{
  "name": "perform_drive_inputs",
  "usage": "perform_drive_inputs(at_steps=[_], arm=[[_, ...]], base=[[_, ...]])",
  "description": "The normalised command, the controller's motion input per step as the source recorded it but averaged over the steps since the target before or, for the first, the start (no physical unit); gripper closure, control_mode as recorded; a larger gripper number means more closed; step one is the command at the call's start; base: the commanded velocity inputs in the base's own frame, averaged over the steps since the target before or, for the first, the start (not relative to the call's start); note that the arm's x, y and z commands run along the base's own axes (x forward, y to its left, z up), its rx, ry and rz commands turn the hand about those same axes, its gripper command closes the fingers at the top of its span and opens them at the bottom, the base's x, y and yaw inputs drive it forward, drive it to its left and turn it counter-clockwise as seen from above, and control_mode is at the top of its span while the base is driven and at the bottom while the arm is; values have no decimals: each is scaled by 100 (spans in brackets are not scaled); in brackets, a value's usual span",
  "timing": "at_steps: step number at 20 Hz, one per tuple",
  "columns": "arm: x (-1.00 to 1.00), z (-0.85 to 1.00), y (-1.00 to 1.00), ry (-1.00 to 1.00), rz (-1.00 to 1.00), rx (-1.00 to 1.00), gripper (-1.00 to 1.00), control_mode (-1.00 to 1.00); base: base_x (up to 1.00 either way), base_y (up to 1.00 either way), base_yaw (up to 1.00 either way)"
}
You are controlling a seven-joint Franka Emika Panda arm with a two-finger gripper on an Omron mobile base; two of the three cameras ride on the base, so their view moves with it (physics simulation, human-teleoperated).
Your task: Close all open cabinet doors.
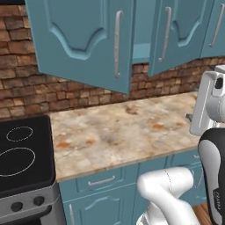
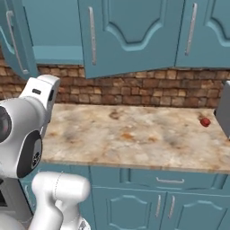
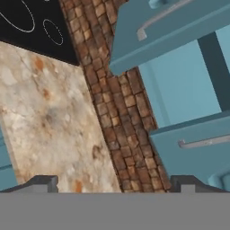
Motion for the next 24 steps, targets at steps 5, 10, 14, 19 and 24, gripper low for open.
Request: perform_drive_inputs(at_steps=[5, 10, 14, 19, 24], arm=[[0, 0, 0, 0, 0, 0, -100, 100], [0, 0, 0, 0, 0, 0, -100, 100], [0, 0, 0, 0, 0, 0, -100, 100], [0, 0, 0, 0, 0, 0, -100, 100], [0, 0, 0, 0, 0, 0, -100, 100]], base=[[27, 39, -12], [12, 42, -10], [15, 28, -8], [15, 3, -2], [14, 0, 0]])
